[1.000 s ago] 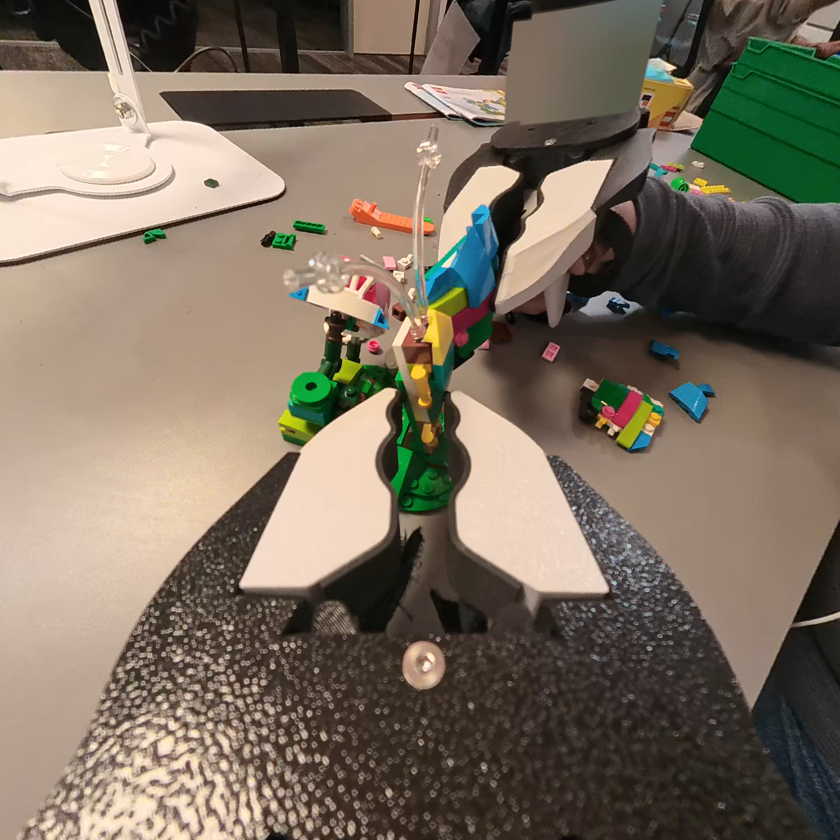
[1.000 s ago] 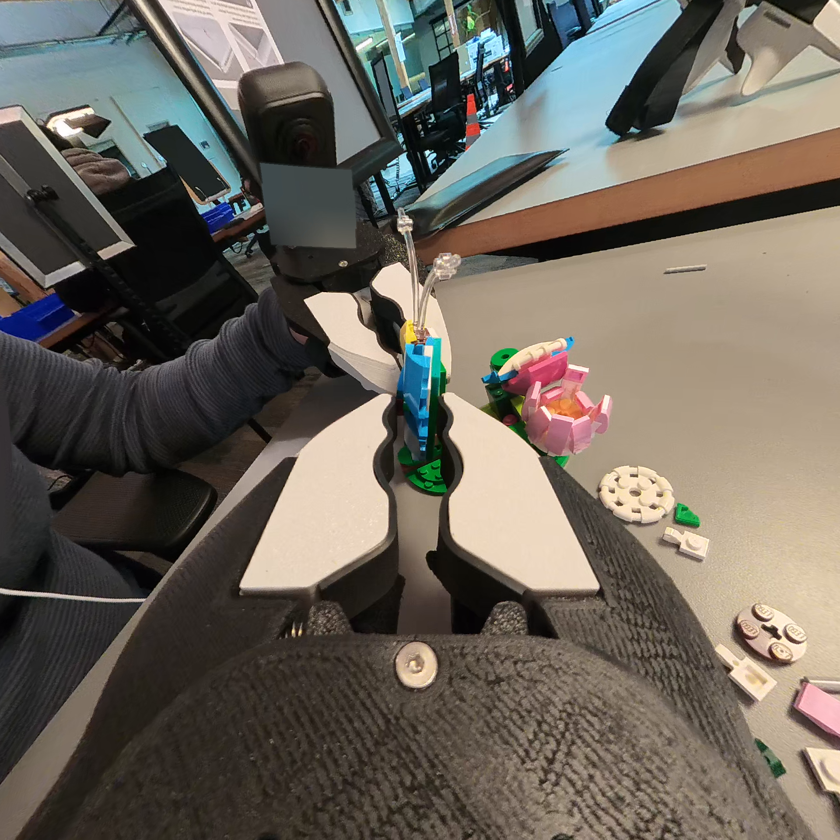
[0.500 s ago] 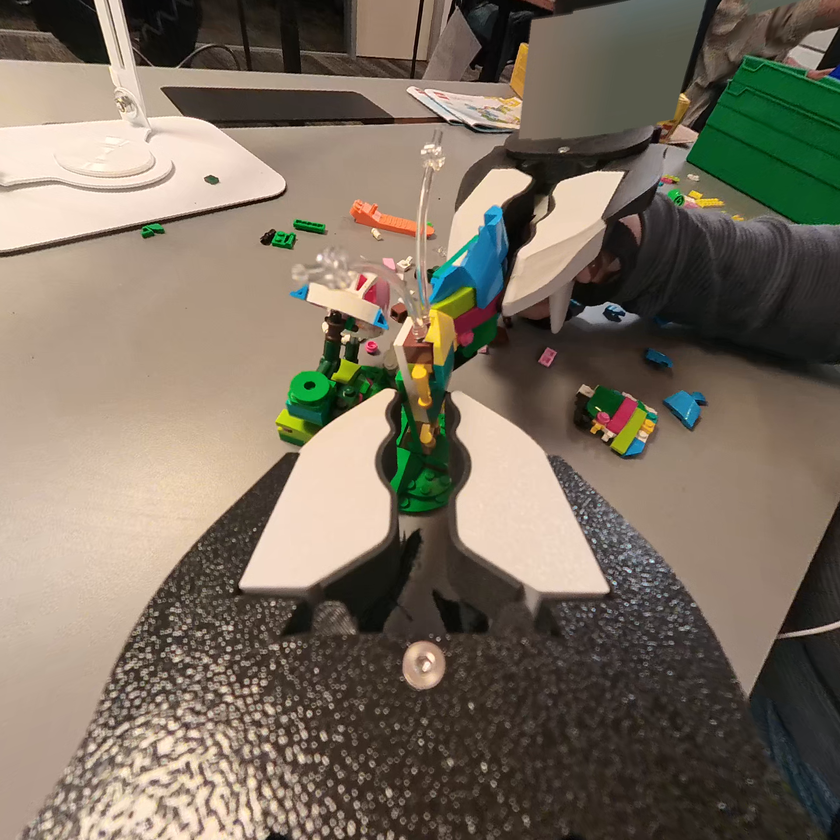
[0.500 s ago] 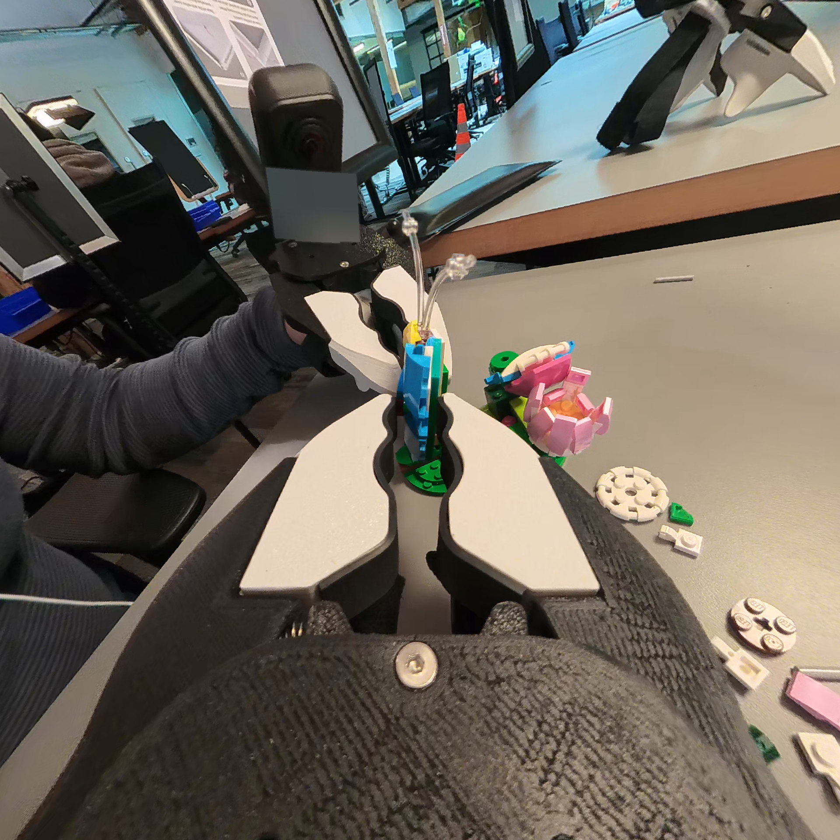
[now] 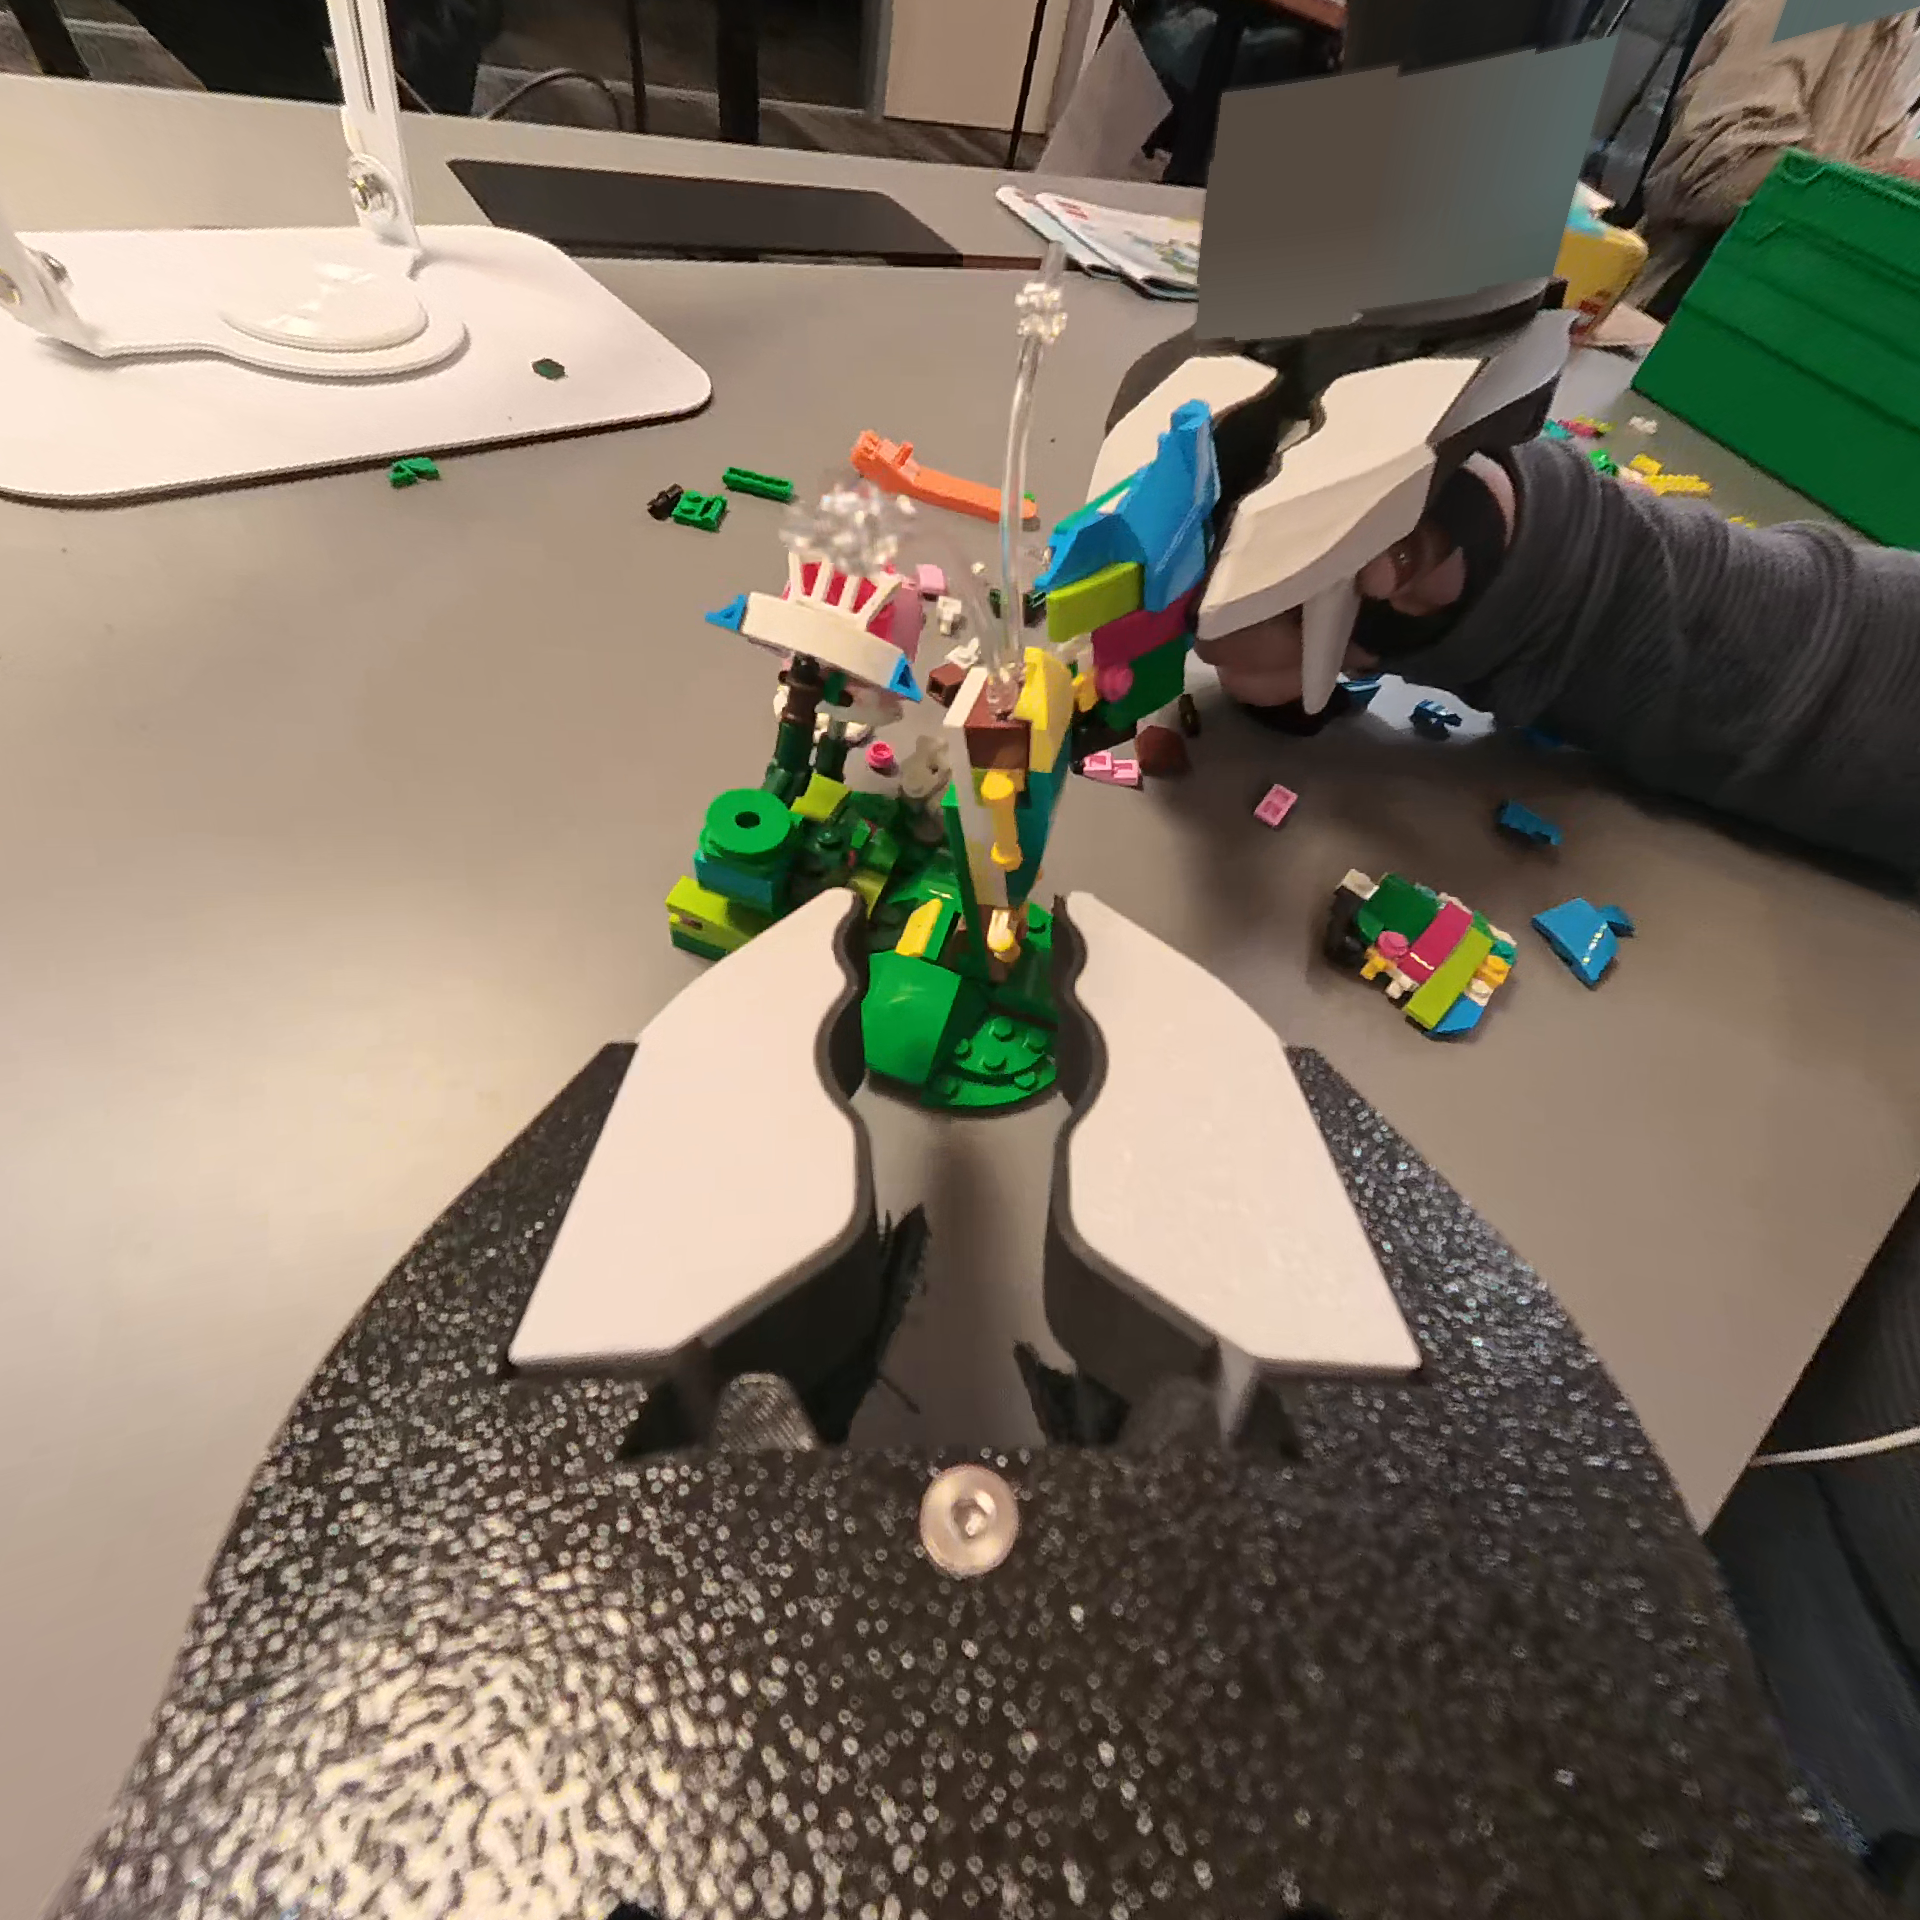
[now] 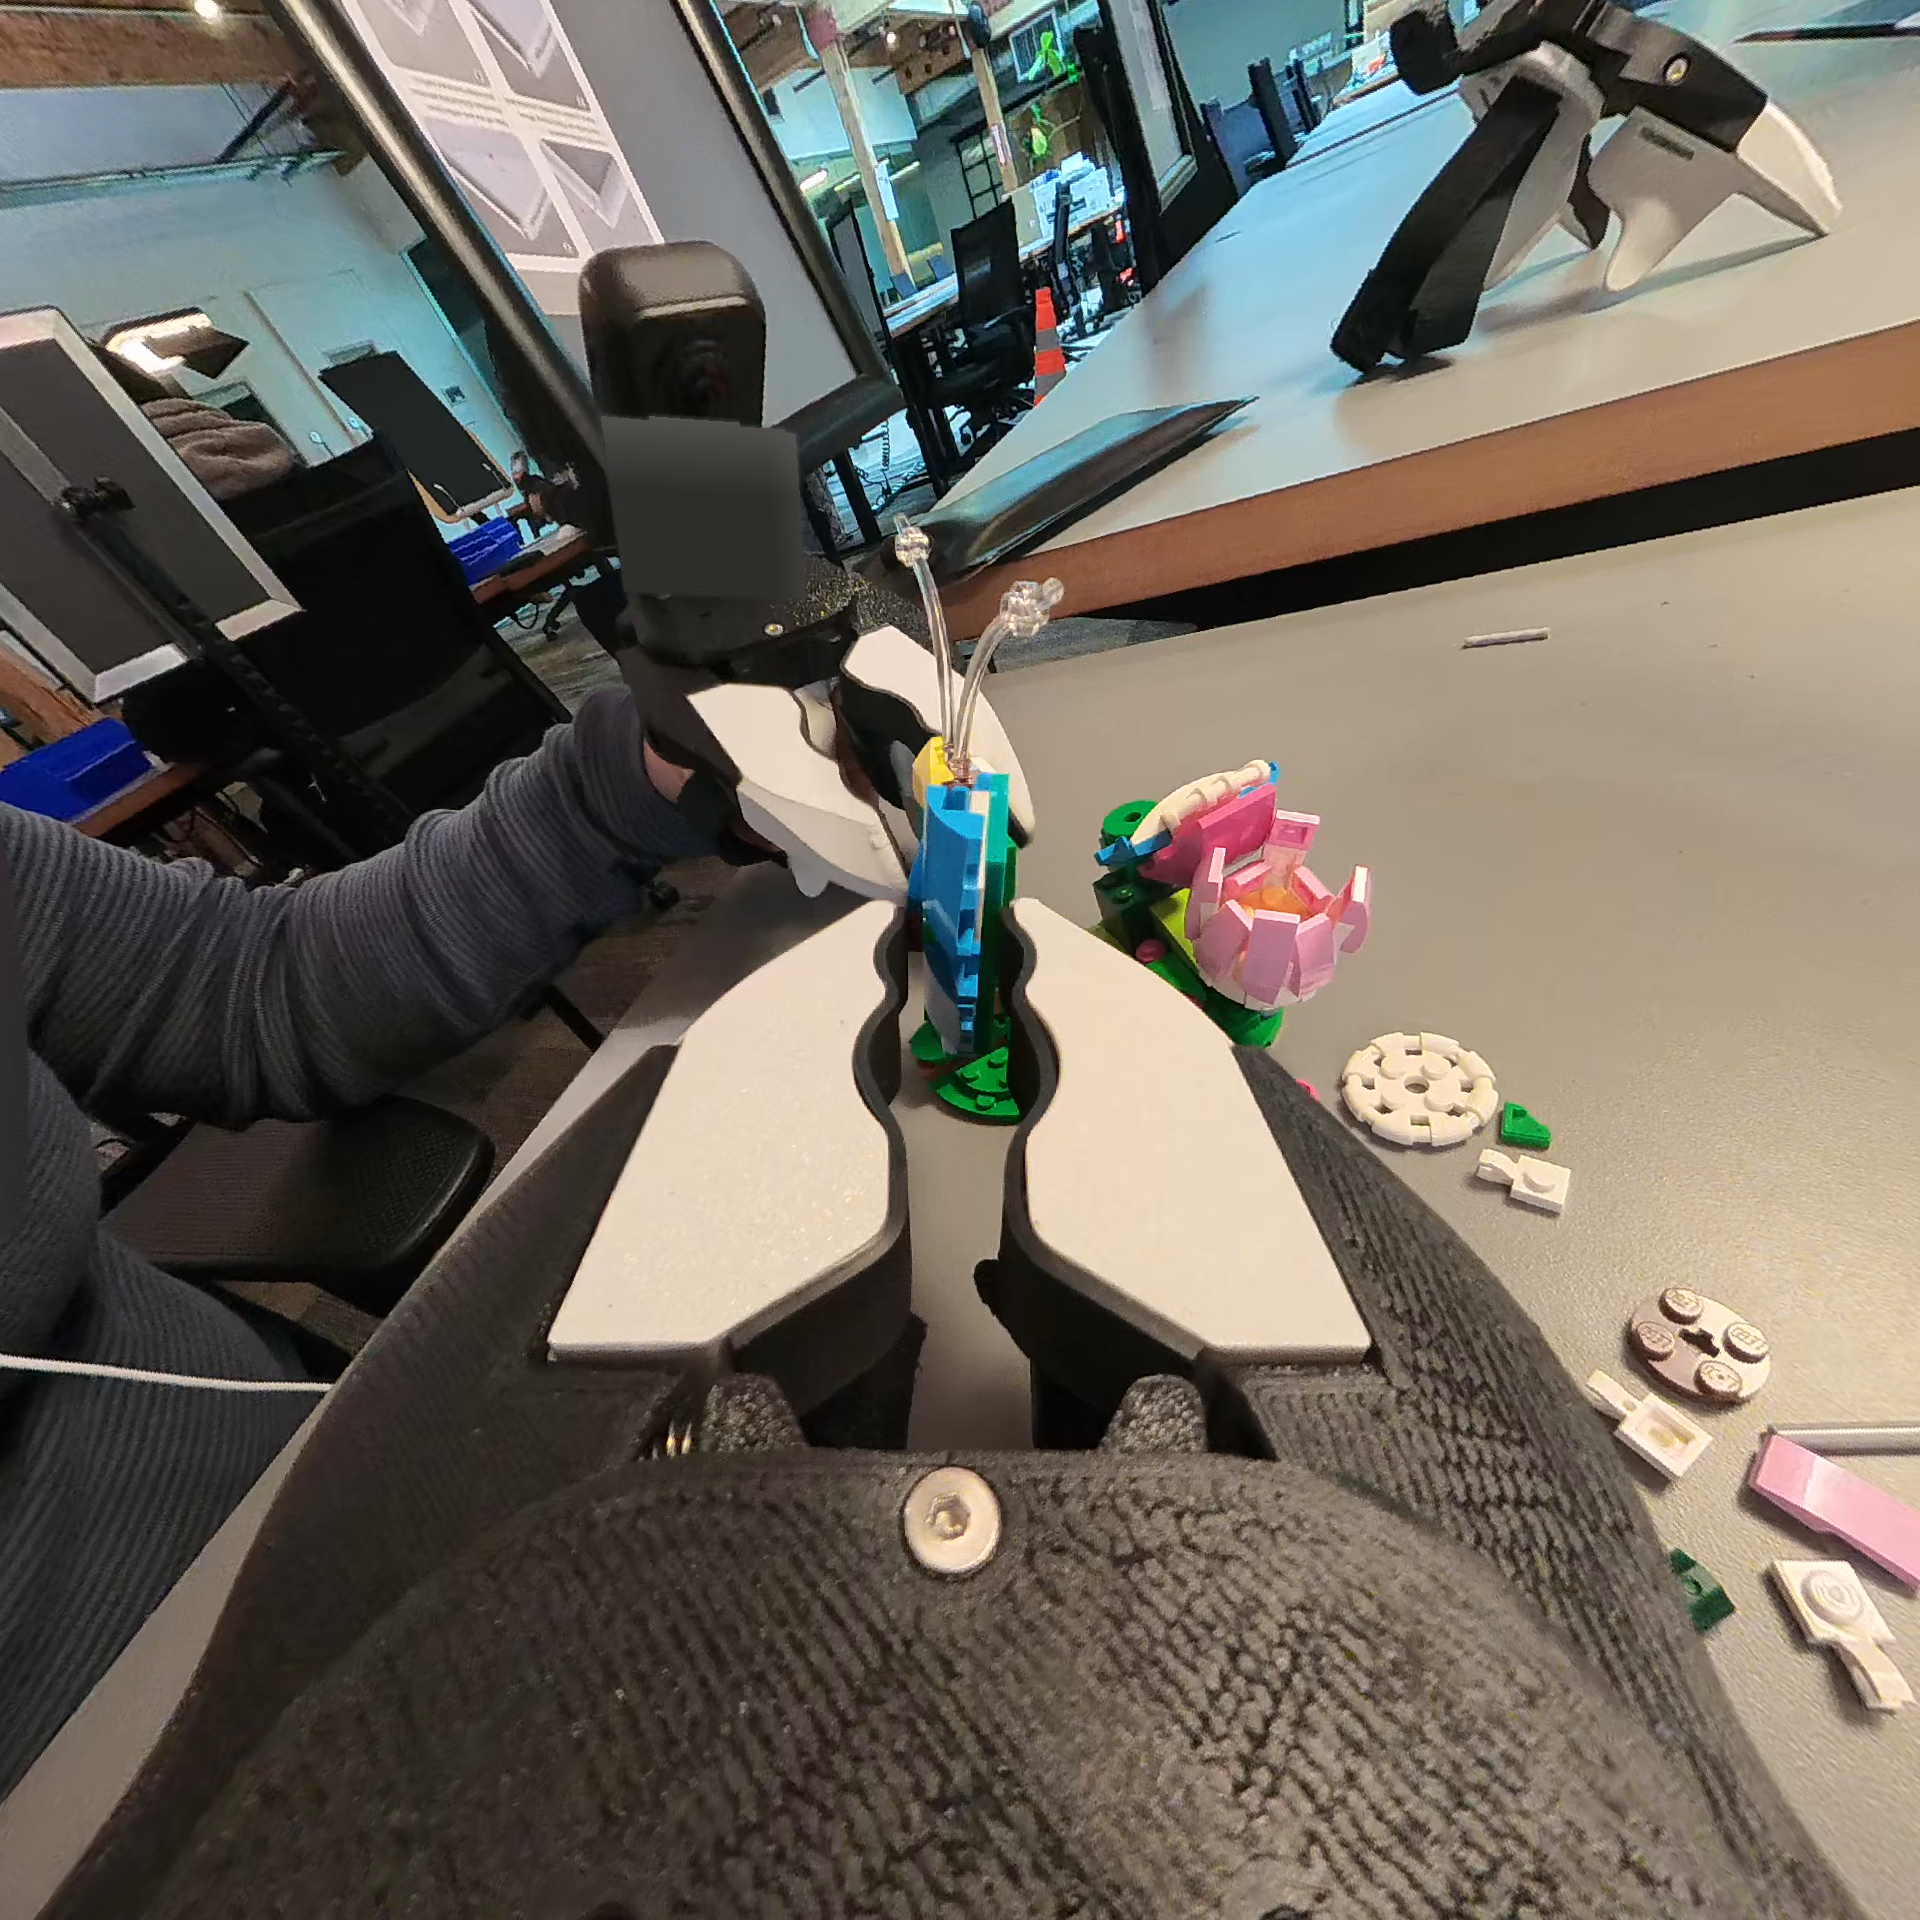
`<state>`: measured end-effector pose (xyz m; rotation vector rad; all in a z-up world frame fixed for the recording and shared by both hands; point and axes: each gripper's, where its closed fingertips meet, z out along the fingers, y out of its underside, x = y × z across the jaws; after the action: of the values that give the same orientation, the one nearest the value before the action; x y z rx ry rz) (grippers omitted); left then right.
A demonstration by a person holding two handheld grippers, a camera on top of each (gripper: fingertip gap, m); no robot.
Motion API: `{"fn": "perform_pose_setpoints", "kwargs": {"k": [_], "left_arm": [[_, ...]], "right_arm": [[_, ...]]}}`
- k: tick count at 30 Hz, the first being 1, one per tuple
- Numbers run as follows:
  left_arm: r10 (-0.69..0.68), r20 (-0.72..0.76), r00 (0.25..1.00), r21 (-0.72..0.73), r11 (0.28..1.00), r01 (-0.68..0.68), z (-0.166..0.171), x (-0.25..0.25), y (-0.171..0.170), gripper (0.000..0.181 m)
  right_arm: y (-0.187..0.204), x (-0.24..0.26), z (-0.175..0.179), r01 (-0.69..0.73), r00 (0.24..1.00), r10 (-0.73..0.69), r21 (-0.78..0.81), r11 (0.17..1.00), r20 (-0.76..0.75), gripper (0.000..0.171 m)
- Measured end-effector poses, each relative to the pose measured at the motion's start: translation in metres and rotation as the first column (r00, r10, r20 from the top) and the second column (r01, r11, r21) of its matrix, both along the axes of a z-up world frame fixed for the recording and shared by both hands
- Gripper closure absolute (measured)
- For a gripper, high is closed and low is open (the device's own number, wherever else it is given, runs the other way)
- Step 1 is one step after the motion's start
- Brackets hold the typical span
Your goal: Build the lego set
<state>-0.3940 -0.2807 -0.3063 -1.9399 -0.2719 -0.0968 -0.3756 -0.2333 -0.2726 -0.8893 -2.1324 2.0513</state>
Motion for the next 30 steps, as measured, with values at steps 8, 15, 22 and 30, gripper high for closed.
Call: {"fn": "perform_pose_setpoints", "kwargs": {"k": [8, 15, 22, 30], "left_arm": [[-0.014, 0.039, 0.999, -0.017, 1.000, 0.015, -0.004, 0.005, 0.004, 0.146], [0.009, 0.093, 0.996, 0.054, 0.998, -0.014, 0.004, 0.007, 0.003, 0.145], [0.081, 0.122, 0.989, 0.080, 0.993, -0.091, 0.007, -0.003, -0.001, 0.138], [0.079, 0.159, 0.984, 0.132, 0.986, -0.101, 0.013, -0.005, -0.004, 0.135]], "right_arm": [[-0.001, 0.002, 0.001, -0.012, 1.000, 0.011, -0.006, 1.000, -0.005, 0.157], [-0.001, 0.003, 0.003, -0.011, 1.000, 0.011, -0.015, 1.000, -0.020, 0.157], [-0.001, 0.004, 0.004, -0.012, 0.999, 0.012, -0.019, 1.000, -0.033, 0.157], [0.000, 0.003, 0.005, -0.012, 1.000, 0.011, -0.035, 0.999, -0.028, 0.157]]}}
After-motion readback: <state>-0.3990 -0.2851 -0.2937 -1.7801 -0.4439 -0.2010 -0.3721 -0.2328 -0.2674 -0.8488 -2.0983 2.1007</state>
